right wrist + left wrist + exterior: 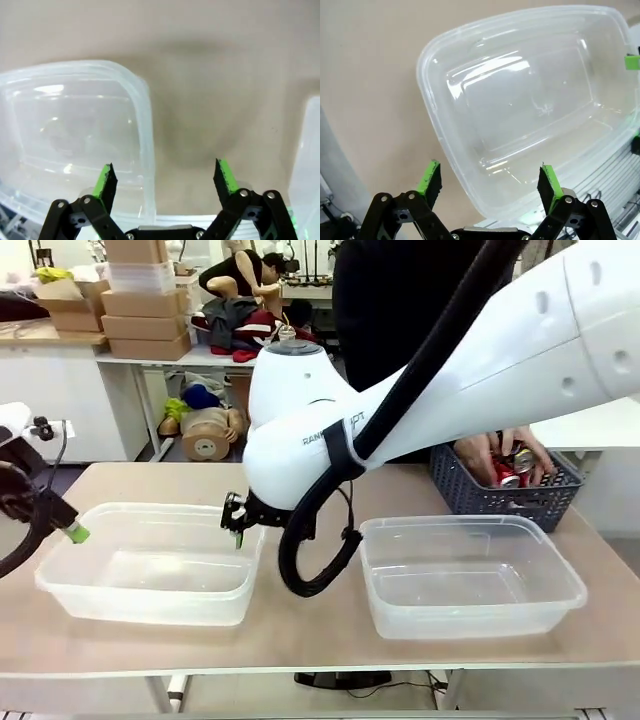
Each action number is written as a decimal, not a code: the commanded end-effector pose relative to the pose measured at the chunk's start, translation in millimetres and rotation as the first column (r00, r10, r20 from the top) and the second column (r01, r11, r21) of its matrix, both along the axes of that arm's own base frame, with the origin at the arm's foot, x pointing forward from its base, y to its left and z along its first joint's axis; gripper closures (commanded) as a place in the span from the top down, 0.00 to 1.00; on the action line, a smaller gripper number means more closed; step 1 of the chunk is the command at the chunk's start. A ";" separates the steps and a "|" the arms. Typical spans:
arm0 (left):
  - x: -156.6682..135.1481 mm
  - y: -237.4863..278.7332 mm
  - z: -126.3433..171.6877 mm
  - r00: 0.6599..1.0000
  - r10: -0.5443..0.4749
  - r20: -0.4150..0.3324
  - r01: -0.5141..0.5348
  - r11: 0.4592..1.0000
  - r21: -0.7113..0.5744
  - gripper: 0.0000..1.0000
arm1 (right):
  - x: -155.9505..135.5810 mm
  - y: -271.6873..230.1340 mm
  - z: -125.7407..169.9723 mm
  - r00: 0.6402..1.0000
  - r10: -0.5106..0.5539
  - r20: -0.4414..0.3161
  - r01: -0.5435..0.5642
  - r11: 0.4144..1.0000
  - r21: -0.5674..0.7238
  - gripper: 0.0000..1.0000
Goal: Sort the waste into each basket.
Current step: Pick up the Organizing box on the left side of the table and lift it.
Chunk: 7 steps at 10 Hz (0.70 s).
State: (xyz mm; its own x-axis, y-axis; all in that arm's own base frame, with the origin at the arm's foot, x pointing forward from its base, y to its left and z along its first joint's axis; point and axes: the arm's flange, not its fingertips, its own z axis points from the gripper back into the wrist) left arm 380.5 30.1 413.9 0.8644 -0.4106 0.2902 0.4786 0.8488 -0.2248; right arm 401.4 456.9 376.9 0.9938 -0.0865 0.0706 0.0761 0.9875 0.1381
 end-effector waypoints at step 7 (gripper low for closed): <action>42.0 -11.2 -57.0 0.977 0.178 0.119 -0.201 0.955 0.220 1.00 | 11.9 60.4 -7.0 0.981 -0.188 -0.038 0.177 0.964 -0.196 1.00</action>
State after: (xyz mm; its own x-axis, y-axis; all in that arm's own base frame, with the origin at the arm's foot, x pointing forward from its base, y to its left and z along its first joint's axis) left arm 429.5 23.9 362.3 0.8959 -0.3139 0.3143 0.3276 0.9448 0.0097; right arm 412.3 509.0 366.4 0.9728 -0.2315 0.0107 0.2317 0.9725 -0.0240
